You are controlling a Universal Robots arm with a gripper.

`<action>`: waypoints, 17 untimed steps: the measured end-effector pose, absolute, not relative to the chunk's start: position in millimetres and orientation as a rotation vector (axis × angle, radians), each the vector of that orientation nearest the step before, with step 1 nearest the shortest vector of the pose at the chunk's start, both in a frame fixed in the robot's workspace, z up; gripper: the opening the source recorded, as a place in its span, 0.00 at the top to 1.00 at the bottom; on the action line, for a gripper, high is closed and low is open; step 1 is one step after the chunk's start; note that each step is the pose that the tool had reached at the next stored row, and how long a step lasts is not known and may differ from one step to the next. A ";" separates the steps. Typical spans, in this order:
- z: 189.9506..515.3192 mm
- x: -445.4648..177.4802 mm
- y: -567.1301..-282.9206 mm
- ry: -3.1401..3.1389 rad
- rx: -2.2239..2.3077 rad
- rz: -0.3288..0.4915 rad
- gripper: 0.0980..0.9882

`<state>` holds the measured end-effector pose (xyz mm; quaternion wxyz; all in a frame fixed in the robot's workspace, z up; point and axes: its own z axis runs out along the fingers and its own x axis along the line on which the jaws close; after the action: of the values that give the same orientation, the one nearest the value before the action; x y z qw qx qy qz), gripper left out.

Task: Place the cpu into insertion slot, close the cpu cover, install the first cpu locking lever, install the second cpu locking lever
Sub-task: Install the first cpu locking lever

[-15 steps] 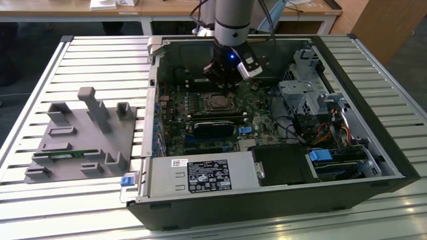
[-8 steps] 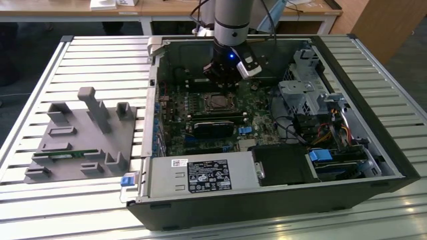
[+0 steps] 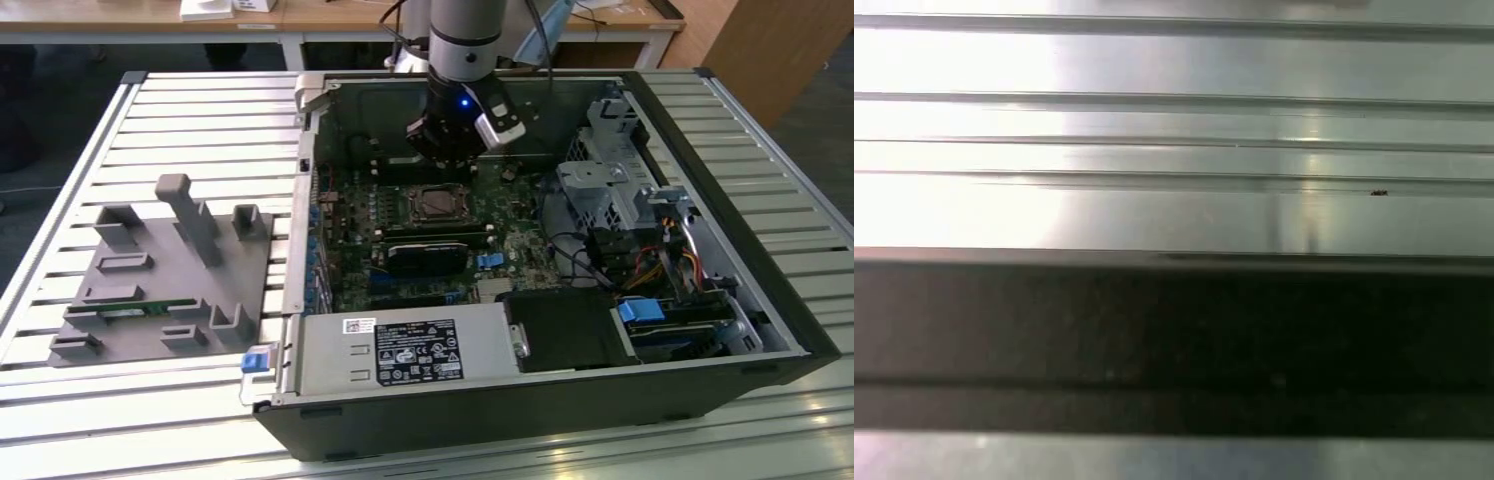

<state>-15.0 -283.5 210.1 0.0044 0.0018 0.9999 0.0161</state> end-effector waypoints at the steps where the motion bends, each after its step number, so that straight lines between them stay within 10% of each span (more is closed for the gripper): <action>1: 210.3 -15.0 -283.4 3.132 0.006 0.051 0.99; 17: 210.2 -14.6 -288.1 3.132 0.006 0.050 0.99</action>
<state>-14.6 -288.1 210.2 0.0044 0.0018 0.9999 0.0161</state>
